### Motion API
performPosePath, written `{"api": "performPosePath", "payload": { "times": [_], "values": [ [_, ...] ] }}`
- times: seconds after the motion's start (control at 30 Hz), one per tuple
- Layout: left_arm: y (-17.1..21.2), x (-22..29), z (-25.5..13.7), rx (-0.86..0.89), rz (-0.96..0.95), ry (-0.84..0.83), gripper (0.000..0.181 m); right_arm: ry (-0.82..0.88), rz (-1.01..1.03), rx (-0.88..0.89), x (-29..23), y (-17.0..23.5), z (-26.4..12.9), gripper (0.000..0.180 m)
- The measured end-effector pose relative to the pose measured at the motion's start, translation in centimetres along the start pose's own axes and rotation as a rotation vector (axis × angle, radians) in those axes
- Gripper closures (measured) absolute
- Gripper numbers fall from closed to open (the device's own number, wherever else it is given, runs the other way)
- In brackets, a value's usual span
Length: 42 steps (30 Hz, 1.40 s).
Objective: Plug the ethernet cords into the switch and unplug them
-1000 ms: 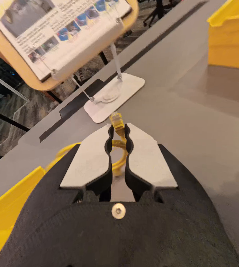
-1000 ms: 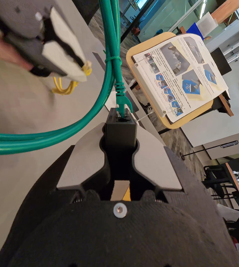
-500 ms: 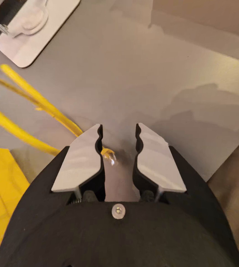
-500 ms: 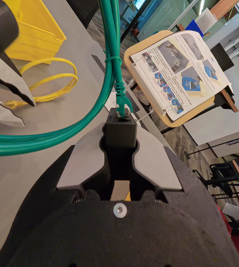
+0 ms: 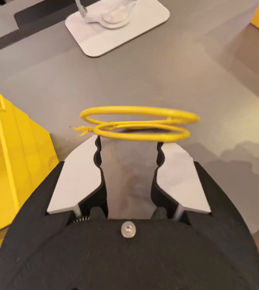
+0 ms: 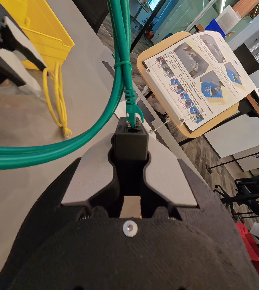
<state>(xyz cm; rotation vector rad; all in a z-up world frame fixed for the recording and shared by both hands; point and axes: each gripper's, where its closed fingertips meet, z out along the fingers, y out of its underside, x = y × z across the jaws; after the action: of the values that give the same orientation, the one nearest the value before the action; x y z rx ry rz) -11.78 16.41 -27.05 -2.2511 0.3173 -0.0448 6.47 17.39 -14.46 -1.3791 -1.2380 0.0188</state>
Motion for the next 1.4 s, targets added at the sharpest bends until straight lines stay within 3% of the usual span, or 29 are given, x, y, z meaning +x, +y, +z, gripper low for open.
{"api": "performPosePath", "payload": {
  "times": [0.07, 0.17, 0.3, 0.43, 0.67, 0.83, 0.97, 1.1, 1.2, 1.3, 1.4],
  "values": [
    [-1.4, -1.1, 0.3, 0.026, -0.018, -0.031, 0.117, -0.002, 0.003, -0.001, 0.0, 0.1, 0.0, 0.151],
    [-4.0, -0.9, 1.1, 0.048, 0.162, -0.092, 0.121, -0.011, 0.007, -0.002, -0.2, 0.1, 0.2, 0.150],
    [-6.3, 2.2, 3.2, 0.045, 0.230, 0.044, 0.130, -0.007, 0.015, -0.002, 0.0, 0.2, 0.1, 0.150],
    [-5.7, 2.2, 5.6, -0.052, 0.269, 0.016, 0.132, 0.005, 0.038, 0.002, 0.7, 0.4, -0.3, 0.151],
    [-2.9, -1.8, 9.3, -0.178, -0.116, 0.021, 0.118, -0.007, 0.050, 0.011, 0.5, 0.3, -0.2, 0.151],
    [-1.8, -3.3, 10.6, -0.231, -0.200, -0.008, 0.141, -0.014, 0.058, 0.012, 0.4, 0.4, 0.0, 0.151],
    [-1.2, -2.9, 11.6, -0.233, -0.226, 0.022, 0.143, -0.024, 0.054, 0.012, 0.1, 0.4, 0.1, 0.150],
    [-1.5, -2.5, 12.1, -0.263, -0.060, 0.071, 0.156, -0.030, 0.045, 0.010, -0.2, 0.3, 0.2, 0.151],
    [-0.9, -0.3, 11.2, -0.311, 0.243, 0.242, 0.161, -0.027, 0.057, 0.015, 0.1, 0.3, 0.1, 0.151],
    [-0.3, 0.2, 9.4, -0.374, 0.496, 0.285, 0.164, -0.029, 0.065, 0.014, 0.2, 0.5, 0.1, 0.150],
    [-0.7, 0.0, 8.8, -0.399, 0.376, 0.250, 0.156, -0.031, 0.066, 0.015, 0.2, 0.4, 0.1, 0.150]
  ]
}}
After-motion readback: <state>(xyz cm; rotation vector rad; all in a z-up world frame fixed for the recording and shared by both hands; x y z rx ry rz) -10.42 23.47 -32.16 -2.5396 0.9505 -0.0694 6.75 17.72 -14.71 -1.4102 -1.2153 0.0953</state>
